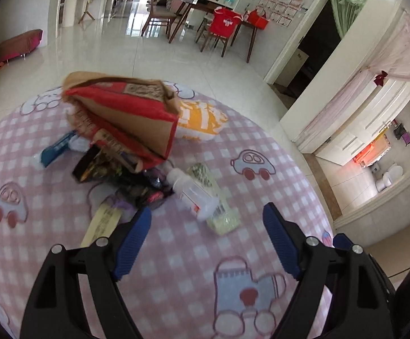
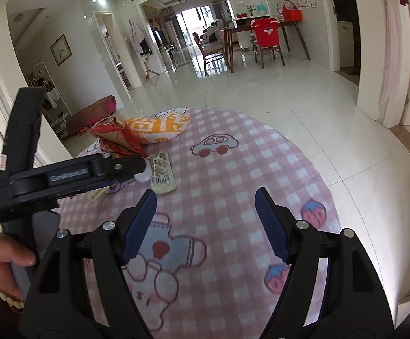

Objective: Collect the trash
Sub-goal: 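Move both grippers back over the table toward the remaining trash, then grasp the small white cap with the left gripper while the right gripper grasps the striped packet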

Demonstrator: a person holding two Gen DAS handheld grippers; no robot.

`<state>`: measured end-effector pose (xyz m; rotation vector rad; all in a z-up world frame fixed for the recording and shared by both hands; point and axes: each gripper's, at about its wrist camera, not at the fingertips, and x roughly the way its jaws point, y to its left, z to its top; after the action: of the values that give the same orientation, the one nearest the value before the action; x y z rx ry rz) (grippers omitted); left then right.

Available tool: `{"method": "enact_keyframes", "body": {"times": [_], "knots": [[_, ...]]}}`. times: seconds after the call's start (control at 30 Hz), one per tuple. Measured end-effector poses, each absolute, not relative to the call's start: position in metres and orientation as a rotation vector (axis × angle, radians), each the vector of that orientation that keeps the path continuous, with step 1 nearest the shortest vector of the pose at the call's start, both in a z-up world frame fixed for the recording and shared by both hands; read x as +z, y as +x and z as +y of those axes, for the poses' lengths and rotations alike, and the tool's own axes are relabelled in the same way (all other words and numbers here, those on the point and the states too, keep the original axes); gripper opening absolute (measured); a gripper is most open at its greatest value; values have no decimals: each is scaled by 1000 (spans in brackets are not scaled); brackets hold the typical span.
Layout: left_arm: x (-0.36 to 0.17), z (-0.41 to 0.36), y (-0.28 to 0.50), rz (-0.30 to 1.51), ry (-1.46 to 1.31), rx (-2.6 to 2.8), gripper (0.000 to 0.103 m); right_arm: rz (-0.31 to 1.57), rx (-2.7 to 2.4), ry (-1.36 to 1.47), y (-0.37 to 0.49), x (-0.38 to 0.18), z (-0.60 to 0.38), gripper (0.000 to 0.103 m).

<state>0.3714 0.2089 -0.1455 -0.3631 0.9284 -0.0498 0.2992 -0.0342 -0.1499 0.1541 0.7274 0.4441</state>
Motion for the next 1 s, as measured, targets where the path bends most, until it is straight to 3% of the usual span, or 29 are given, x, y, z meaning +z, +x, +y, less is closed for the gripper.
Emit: {"method": "enact_keyframes", "body": {"times": [0.17,0.23,0.4,0.47,0.8,1.0], "knots": [[-150,200,391,928,-322,-22,77,753,449,152,315,-157,-33,71],[-155,197,395,956,-298,-12,45,763,453,156,317,-160,-31,71],[-166,202,392,978,-302,-11,38,774,456,156,317,-162,-28,71],[-165,205,390,975,-316,-19,30,775,456,158,317,-161,-28,71],[-143,224,333,882,-325,-64,26,794,502,76,322,-158,10,71],[-144,248,308,866,-318,-36,25,855,546,-17,341,-171,52,63]]}}
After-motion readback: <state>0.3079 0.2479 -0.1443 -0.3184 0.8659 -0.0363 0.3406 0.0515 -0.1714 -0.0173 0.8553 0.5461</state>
